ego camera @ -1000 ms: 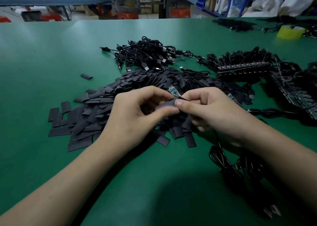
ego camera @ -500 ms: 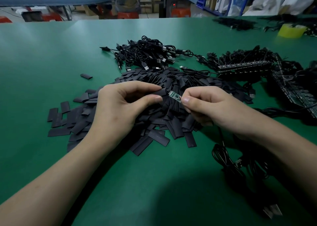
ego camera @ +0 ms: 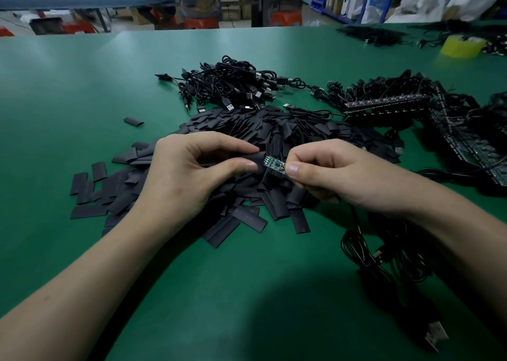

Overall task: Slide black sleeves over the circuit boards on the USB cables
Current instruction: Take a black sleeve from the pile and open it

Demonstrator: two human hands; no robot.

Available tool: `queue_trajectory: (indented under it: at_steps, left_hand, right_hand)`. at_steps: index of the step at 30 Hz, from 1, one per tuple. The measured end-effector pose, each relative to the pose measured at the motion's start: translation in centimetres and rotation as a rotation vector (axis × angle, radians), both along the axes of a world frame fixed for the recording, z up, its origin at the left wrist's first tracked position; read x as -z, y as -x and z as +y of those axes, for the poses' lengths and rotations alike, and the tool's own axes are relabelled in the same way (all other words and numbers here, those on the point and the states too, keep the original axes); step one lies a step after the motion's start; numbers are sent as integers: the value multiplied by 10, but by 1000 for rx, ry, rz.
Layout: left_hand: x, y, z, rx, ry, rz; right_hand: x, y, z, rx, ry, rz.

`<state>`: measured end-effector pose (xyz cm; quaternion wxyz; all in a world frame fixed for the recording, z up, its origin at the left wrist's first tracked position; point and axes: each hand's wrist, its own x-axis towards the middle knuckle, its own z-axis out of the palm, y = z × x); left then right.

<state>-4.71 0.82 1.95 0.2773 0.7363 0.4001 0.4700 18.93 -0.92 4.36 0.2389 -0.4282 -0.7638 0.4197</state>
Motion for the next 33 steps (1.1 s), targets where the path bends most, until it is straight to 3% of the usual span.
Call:
queue_trajectory:
  at_steps: [6, 13, 18, 26, 33]
  left_hand:
    - [0, 5, 3, 79, -46, 171]
    - [3, 8, 5, 123, -16, 248]
    - [4, 5, 3, 91, 33, 251]
    - [0, -1, -3, 129, -141, 327]
    - [5, -5, -2, 133, -178, 310]
  right_hand:
    - [-2, -2, -1, -3, 34, -147]
    - [-2, -6, 3, 1, 49, -220]
    - [-2, -6, 2, -40, -88, -363]
    - [2, -8, 5, -56, 101, -146]
    - [9, -2, 6, 7, -108, -153]
